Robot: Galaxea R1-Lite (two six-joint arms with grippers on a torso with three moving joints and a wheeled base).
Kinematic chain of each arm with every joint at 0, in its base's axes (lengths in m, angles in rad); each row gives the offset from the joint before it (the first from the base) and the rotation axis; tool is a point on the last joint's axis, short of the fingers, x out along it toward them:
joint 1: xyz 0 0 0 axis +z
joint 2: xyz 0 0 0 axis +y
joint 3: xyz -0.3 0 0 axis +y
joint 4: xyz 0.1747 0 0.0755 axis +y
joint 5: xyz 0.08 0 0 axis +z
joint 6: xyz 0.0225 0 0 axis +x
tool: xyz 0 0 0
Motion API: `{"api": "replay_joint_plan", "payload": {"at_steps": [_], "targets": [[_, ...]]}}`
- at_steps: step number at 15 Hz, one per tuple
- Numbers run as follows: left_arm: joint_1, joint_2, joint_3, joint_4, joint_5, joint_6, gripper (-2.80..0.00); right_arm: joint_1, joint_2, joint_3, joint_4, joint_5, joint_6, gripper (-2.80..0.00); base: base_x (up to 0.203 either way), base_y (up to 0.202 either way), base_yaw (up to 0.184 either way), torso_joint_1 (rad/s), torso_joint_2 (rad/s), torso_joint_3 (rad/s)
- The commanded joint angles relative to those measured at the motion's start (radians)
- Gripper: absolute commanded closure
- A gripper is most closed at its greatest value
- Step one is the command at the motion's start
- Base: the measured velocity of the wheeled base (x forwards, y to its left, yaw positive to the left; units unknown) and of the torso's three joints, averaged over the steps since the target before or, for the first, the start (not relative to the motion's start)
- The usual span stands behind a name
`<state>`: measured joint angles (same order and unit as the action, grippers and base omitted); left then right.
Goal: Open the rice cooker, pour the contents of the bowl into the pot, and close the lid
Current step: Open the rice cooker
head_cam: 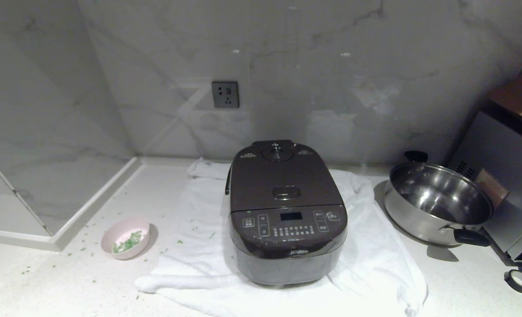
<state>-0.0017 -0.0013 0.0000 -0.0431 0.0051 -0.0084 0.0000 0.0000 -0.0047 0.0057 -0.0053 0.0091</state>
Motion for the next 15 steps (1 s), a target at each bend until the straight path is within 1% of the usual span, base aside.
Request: {"api": "replay_joint_plan", "payload": {"at_steps": [1, 4, 5, 6, 9, 11, 12, 13, 15], "targets": [[-0.001, 0.000, 0.015, -0.001, 0.001, -0.008, 0.00, 0.000, 0.000, 0.000, 0.000, -0.001, 0.000, 0.00, 0.000, 0.000, 0.000, 0.000, 0.00, 0.000], [0.003, 0.005, 0.004, 0.025, -0.003, 0.006, 0.00, 0.000, 0.000, 0.000, 0.001, -0.001, 0.000, 0.00, 0.000, 0.000, 0.000, 0.000, 0.00, 0.000], [0.005, 0.013, -0.004, 0.052, -0.003, 0.028, 0.00, 0.000, 0.000, 0.000, 0.001, 0.000, 0.000, 0.00, 0.000, 0.000, 0.000, 0.000, 0.00, 0.000], [0.005, 0.005, -0.013, 0.081, -0.010, 0.079, 0.00, 0.000, 0.000, 0.000, 0.002, 0.001, 0.000, 0.00, 0.000, 0.000, 0.000, 0.000, 0.00, 0.000], [0.005, 0.016, -0.049, 0.090, -0.020, 0.085, 0.00, 0.000, 0.000, 0.000, 0.002, -0.001, 0.000, 0.00, 0.000, 0.000, 0.000, 0.000, 0.00, 0.000], [0.004, 0.099, -0.114, 0.088, -0.047, 0.084, 0.00, 0.000, 0.000, 0.000, 0.002, -0.001, 0.000, 0.00, 0.000, 0.000, 0.000, 0.000, 0.00, 0.000], [0.004, 0.161, -0.151, 0.076, -0.076, 0.079, 0.00, 0.000, 0.000, 0.000, 0.002, -0.001, 0.000, 0.00, 0.000, 0.000, 0.000, 0.000, 0.00, 0.000], [0.004, 0.230, -0.181, 0.047, -0.108, 0.074, 0.00, 0.001, 0.000, 0.000, 0.002, -0.001, 0.000, 0.00, 0.000, 0.000, 0.000, 0.000, 0.00, 0.000], [0.006, 0.388, -0.236, -0.045, -0.155, 0.068, 0.00, 0.000, 0.000, 0.000, 0.002, 0.001, 0.000, 0.00, 0.000, 0.000, 0.000, 0.000, 0.00, 0.000]]}}
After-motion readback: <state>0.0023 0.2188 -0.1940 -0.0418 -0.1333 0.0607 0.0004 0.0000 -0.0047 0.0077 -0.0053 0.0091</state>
